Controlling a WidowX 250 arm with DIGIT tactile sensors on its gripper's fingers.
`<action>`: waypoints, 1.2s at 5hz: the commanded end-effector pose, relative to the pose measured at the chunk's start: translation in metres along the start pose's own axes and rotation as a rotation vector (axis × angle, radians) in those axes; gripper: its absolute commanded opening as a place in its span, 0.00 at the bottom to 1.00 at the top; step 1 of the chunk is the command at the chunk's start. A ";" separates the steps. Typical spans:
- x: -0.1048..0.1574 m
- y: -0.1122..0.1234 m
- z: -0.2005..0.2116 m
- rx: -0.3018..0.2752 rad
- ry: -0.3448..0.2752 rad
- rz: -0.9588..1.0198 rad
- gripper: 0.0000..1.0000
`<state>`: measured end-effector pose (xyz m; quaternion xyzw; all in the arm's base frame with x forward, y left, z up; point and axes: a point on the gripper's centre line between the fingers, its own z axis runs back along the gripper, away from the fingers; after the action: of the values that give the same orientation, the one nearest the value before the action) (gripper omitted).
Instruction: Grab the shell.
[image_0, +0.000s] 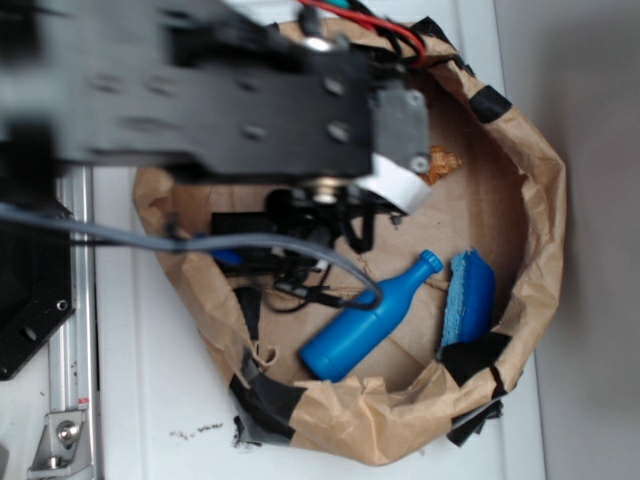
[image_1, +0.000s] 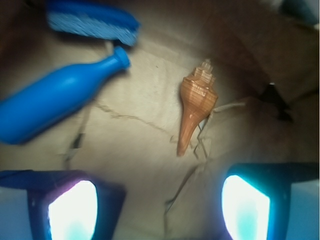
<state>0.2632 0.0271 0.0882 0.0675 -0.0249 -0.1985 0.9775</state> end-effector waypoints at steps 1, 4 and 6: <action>0.040 0.035 -0.030 -0.043 -0.007 0.048 1.00; 0.078 0.020 -0.047 -0.056 0.003 0.031 1.00; 0.084 0.008 -0.055 -0.077 0.025 0.055 0.00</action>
<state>0.3354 0.0212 0.0225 0.0278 0.0212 -0.1586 0.9867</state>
